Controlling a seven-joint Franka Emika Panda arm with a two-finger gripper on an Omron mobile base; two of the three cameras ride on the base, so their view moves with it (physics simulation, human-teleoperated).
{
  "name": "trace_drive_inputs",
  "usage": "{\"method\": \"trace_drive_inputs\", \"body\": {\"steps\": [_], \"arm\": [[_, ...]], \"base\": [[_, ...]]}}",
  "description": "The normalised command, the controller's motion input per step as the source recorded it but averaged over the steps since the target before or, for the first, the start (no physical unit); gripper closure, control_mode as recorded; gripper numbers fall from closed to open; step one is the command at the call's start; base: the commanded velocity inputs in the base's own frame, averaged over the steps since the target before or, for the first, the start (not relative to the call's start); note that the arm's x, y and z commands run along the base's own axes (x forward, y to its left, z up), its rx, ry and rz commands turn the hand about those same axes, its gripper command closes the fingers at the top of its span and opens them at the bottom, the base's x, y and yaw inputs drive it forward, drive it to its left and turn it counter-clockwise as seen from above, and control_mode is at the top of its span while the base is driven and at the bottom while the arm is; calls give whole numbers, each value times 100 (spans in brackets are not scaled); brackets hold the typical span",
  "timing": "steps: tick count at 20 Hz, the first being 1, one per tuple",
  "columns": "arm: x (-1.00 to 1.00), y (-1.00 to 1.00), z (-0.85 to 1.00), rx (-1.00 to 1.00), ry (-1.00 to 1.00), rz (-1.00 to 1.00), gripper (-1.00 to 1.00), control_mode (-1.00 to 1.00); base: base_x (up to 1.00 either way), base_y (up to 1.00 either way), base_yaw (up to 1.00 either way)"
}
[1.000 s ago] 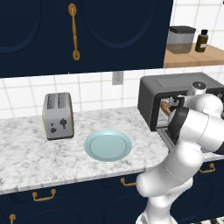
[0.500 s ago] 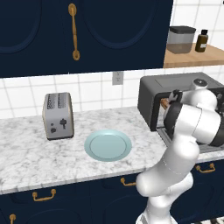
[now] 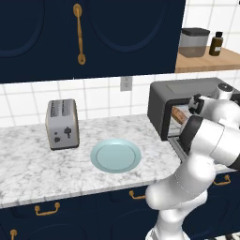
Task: Pick up the kebab skewer and baguette bread, and place them inside the toaster oven. Close the toaster oven door and start by setting the timer.
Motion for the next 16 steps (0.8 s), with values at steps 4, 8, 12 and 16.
{"method": "trace_drive_inputs", "body": {"steps": [4, 8, 12, 16], "arm": [[-94, 0, -1, 0, -1, 0, -100, -100], [-25, 25, -28, 1, 3, -15, -100, -100], [39, 14, -35, 0, 1, -29, -100, -100], [21, 4, -29, 3, 0, -21, -100, -100]], "base": [[0, 0, 0], [0, 0, 0], [0, 0, 0], [0, 0, 0]]}}
